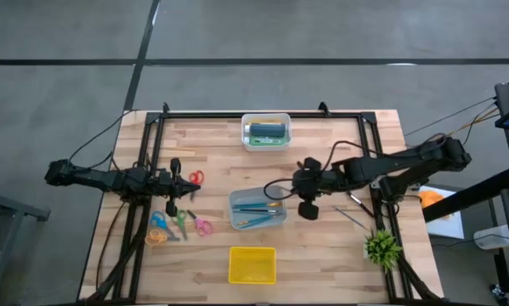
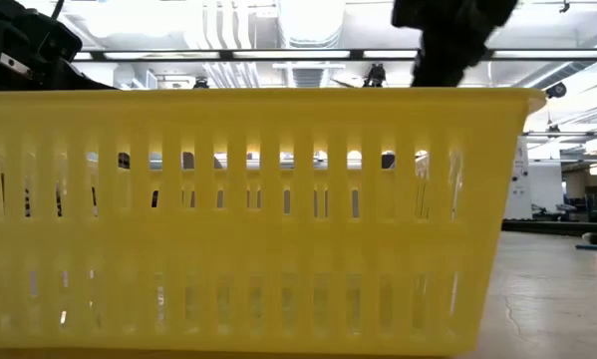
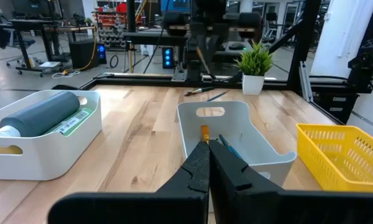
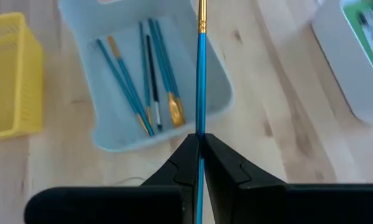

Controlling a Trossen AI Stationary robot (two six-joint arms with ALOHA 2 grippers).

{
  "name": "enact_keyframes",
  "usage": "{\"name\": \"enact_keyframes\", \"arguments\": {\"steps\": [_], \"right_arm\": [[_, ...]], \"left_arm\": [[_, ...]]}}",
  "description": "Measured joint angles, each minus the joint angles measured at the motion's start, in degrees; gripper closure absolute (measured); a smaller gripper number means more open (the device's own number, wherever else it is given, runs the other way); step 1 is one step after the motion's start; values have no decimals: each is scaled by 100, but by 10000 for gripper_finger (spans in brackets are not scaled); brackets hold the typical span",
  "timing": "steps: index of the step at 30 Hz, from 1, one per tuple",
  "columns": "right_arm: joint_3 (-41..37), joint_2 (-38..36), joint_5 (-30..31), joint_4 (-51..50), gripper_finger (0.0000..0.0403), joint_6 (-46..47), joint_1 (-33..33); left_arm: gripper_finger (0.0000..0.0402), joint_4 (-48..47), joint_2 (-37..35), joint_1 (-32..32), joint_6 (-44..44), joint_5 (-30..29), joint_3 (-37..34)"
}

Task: Pick & Place Paint Supplies
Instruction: Put the blue paint brush into the gray bin

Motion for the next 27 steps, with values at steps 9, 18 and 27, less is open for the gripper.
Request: {"name": "enact_keyframes", "arguments": {"steps": [9, 18, 27], "right_arm": [[1275, 1344, -28, -343, 388, -903, -2], [2339, 2647, -313, -770, 388, -1432, -24], [2521, 3108, -767, -625, 388, -1882, -253]], "left_arm": [[401, -2, -2, 0, 0, 0, 0], [401, -2, -2, -2, 1, 0, 0], [401, 0, 0, -1, 1, 0, 0]]}}
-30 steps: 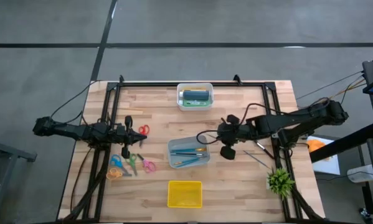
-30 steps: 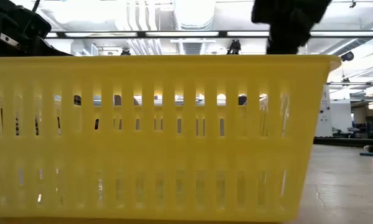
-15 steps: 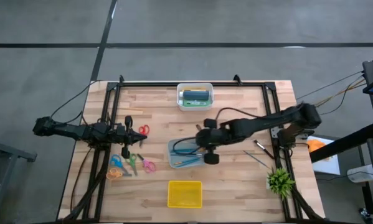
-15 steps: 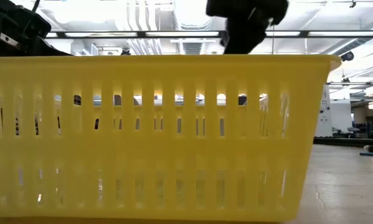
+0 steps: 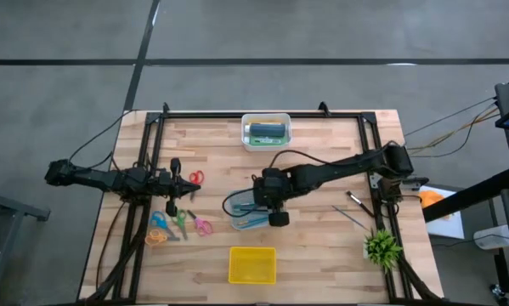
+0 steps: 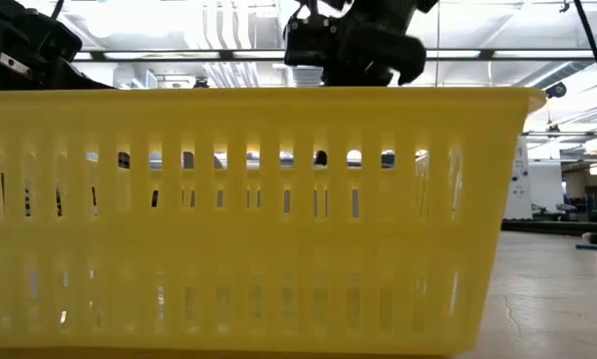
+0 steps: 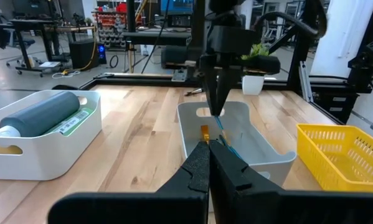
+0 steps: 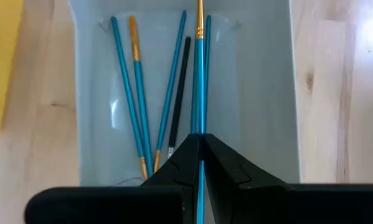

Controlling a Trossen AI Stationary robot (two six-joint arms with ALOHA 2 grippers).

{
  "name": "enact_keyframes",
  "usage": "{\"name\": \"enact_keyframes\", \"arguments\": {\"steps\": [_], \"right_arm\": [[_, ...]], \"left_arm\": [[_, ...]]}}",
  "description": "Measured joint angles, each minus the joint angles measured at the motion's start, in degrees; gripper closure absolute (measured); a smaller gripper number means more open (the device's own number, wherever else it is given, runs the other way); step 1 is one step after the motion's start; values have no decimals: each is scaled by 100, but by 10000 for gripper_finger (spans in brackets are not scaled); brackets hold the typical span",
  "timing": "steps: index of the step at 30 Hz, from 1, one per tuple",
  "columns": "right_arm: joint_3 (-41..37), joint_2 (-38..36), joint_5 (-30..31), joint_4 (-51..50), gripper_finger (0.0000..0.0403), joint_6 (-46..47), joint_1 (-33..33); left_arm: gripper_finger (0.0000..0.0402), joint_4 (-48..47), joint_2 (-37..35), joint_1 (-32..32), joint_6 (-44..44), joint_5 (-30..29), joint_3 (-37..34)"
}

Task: Pick & Place Paint Supplies
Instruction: Put the blue paint brush into the gray bin

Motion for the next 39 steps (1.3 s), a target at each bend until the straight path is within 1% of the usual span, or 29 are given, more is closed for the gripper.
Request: {"name": "enact_keyframes", "arguments": {"steps": [5, 10, 21, 25, 39], "right_arm": [[0, 23, -324, 185, 389, -321, -142], [0, 40, -352, 290, 389, -321, -210], [-2, 685, -522, 382, 389, -317, -291], [-4, 791, -767, 514, 389, -227, -356], [-4, 805, -789, 620, 388, -105, -368]], "left_arm": [[401, -1, -1, -1, 0, 0, -1], [401, -1, -2, 1, 0, 0, -1], [401, 0, 0, -1, 0, 0, -2], [401, -1, 0, -1, -1, 0, 0], [401, 0, 0, 0, -1, 0, 0]]}}
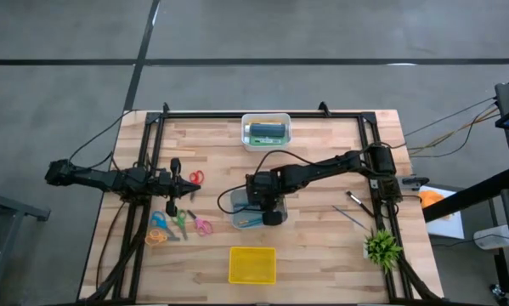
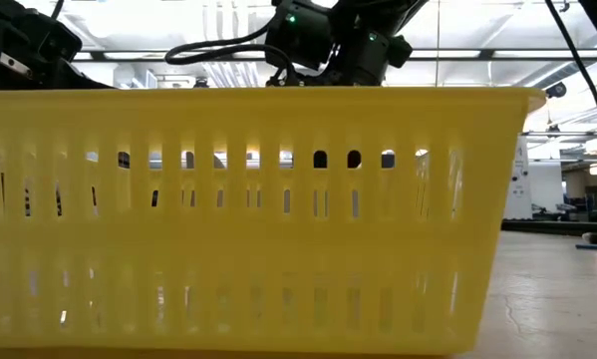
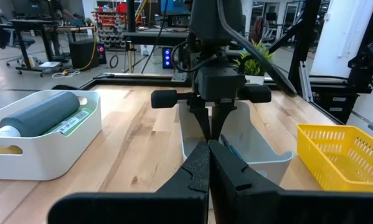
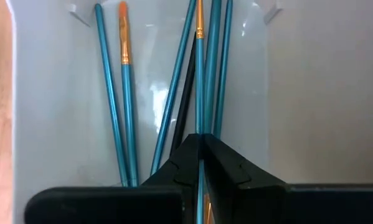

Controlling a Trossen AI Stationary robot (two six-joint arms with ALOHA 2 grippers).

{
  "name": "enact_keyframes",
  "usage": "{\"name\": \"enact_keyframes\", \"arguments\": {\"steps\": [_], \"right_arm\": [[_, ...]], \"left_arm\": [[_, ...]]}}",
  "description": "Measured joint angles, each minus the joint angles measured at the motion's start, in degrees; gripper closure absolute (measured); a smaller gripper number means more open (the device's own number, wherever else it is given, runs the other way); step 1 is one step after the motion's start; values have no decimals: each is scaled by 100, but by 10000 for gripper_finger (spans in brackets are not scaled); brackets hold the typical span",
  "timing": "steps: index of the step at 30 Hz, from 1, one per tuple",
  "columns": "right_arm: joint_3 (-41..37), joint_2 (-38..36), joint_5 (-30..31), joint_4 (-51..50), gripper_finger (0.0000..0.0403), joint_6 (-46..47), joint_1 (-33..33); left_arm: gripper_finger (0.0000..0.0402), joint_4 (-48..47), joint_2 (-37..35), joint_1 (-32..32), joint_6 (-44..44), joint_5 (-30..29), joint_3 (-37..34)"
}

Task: Pick & Place Paint Supplies
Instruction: Put the blue paint brush into the gray bin

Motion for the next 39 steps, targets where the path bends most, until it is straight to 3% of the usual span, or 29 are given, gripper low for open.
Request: {"name": "enact_keyframes", "arguments": {"steps": [7, 17, 27, 39], "right_arm": [[0, -6, 0, 16, 384, 2, -5], [0, -8, 1, 83, 321, -68, -11], [50, -137, 50, 111, 319, -254, -9], [157, -1113, 305, -756, 319, -223, -7]], "left_arm": [[401, 0, 0, 0, 0, 0, 0], [401, 0, 0, -1, 2, 0, -1], [401, 0, 0, 1, 2, 0, 0], [401, 0, -2, -1, 1, -1, 0]]}}
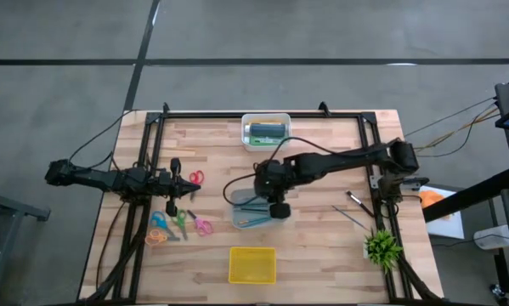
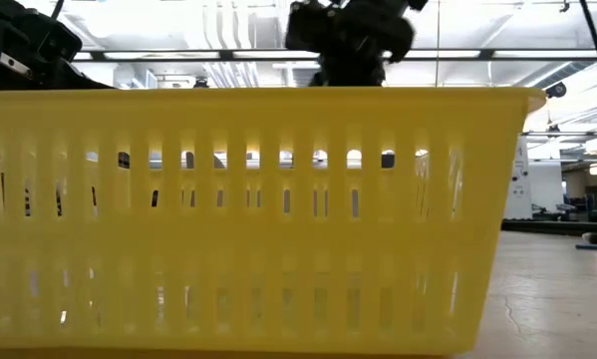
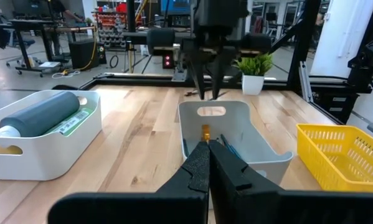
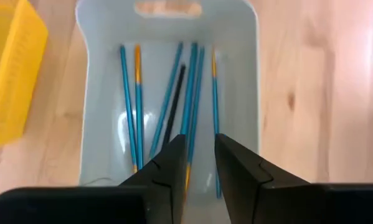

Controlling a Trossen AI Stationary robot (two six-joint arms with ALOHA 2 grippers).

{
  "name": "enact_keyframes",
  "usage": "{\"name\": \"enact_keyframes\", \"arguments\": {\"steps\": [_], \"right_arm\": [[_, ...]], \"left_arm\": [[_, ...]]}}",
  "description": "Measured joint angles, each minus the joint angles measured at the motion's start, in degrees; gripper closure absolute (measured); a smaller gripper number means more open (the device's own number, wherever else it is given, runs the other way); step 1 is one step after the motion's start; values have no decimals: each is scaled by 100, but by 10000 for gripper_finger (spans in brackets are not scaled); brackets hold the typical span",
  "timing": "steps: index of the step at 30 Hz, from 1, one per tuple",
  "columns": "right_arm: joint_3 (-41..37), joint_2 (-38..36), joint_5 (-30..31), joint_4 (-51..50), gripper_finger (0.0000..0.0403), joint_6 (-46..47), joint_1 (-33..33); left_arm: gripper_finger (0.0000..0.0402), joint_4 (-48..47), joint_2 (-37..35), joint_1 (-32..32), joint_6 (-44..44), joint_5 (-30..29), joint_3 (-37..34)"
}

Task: Pick & Place Paint Supplies
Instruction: Put the blue paint brush into the gray bin

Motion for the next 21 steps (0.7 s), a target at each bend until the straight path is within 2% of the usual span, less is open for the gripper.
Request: {"name": "enact_keyframes", "arguments": {"steps": [12, 21], "right_arm": [[-336, -808, 462, -1728, 319, 1524, 50], [-1668, -2125, 648, -1736, 319, 2680, 200]], "left_arm": [[401, 0, -1, 1, 1, -1, 0], [401, 0, 2, 1, 0, 1, -1]]}}
